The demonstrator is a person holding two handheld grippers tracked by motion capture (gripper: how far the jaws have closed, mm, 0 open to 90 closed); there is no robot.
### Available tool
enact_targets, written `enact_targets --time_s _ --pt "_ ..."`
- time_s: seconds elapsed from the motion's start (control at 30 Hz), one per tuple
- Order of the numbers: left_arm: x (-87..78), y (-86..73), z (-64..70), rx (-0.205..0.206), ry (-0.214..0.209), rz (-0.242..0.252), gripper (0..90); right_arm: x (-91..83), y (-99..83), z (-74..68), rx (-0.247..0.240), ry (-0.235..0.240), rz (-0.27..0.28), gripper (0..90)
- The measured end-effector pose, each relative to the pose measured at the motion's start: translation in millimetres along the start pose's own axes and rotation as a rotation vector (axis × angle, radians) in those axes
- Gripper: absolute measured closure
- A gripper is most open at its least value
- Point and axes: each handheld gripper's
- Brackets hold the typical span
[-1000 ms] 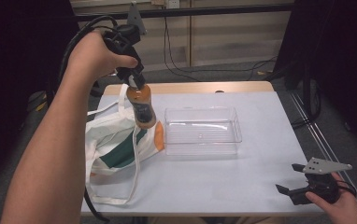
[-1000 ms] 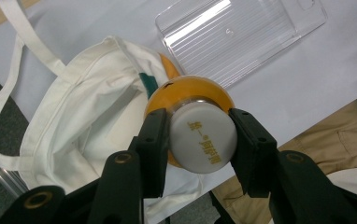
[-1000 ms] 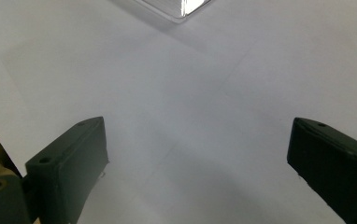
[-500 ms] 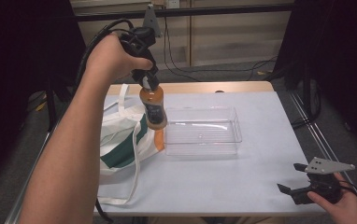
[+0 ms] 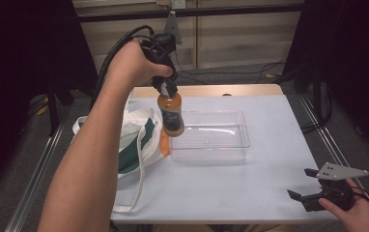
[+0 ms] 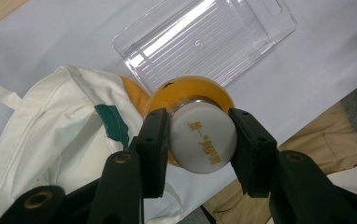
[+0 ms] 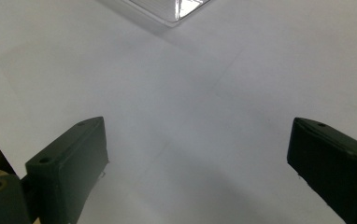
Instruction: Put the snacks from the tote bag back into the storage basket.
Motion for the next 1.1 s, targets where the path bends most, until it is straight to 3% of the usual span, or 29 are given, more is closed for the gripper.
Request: enact_targets --time_s 0.3,0.33,0.37,0.57,0.6,1.1 --pt "9.7 4.2 4.1 0.003 0.004 -0.003 59.6 0.5 0.7 -1.2 -0.008 0.004 0.003 4.9" --pt "10.8 5.2 2.9 0.024 -0.005 -0.012 59.6 0.7 0.7 -1.2 -0.009 0.004 0.002 4.9" --pt "12.0 5.2 4.6 0.008 0.002 -0.006 59.6 0.8 0.7 -0.9 -0.01 0.004 0.002 4.9" --pt "17.2 8.1 6.1 0.022 0.006 -0.011 59.6 0.0 0.7 -0.5 -0.005 0.004 0.004 4.9" --pt "18.0 9.1 5.4 0.04 0.002 -0.014 59.6 -0.1 0.7 -0.6 -0.005 0.001 0.003 4.9" --pt "30.0 13.3 9.8 0.049 0.008 -0.023 59.6 -0.8 0.5 -0.2 -0.005 0.004 0.007 4.9"
Point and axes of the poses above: each handheld gripper's, and its own axes: x roughly forward along the jaws, y roughly out of its top, z roughly to its right, and after that the axes turned 4 degrees about -x, right-handed
